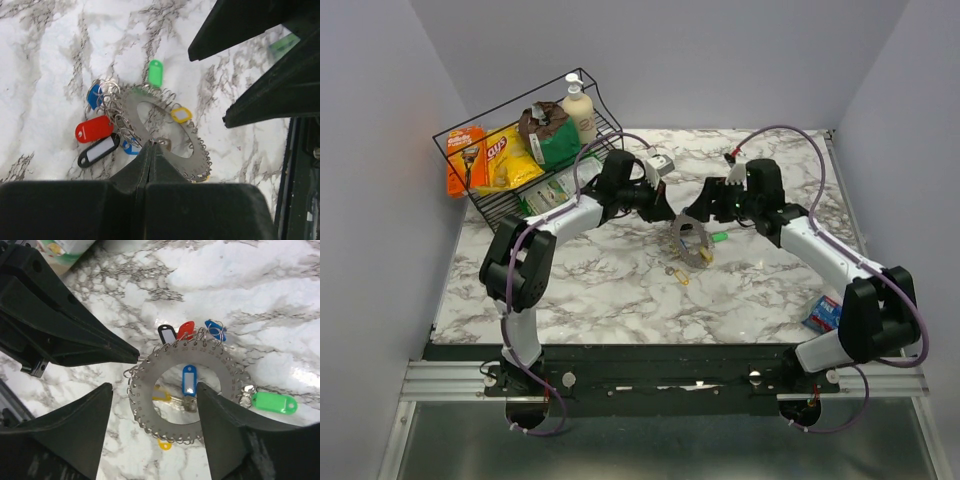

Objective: Put the keys on the keyring

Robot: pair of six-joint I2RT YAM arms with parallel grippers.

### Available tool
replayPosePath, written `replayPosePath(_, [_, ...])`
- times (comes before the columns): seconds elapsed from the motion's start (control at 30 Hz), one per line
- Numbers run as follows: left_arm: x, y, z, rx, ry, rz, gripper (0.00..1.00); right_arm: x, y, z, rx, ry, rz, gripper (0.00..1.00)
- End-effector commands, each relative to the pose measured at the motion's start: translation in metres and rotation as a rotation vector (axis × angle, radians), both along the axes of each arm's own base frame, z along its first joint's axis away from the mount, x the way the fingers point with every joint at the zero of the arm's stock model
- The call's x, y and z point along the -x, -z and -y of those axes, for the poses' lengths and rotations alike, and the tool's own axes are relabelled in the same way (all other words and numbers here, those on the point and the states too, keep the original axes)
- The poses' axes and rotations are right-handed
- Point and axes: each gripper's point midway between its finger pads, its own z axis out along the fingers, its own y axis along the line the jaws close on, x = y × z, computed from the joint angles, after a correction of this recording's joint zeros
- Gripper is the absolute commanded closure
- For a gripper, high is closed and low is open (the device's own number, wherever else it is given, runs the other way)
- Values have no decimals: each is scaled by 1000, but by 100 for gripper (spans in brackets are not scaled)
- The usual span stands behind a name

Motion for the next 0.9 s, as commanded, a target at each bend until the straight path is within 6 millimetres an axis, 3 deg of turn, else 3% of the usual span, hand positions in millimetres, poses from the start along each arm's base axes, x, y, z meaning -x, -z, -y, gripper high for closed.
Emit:
replayPosePath(0.0, [17, -53, 6, 135, 73, 65, 100, 23, -35, -9, -78, -127, 138, 20])
replayPosePath(0.13, [30, -68, 5, 173, 113, 62, 100, 45, -62, -15, -132, -243, 304, 13])
replayPosePath(0.3, [49, -84, 1, 204, 163, 65, 100, 81, -89, -23, -194, -402, 457, 17])
replayPosePath(0.4, [59, -98, -2, 232, 182, 81, 100, 93, -100, -24, -210, -446, 501, 21])
replayPosePath(0.57, [74, -127, -5, 323, 213, 122, 100, 105, -114, -28, -254, -498, 537, 27])
replayPosePath(0.87, [105, -162, -12, 432, 309, 128, 100, 123, -133, -33, -291, -608, 590, 27])
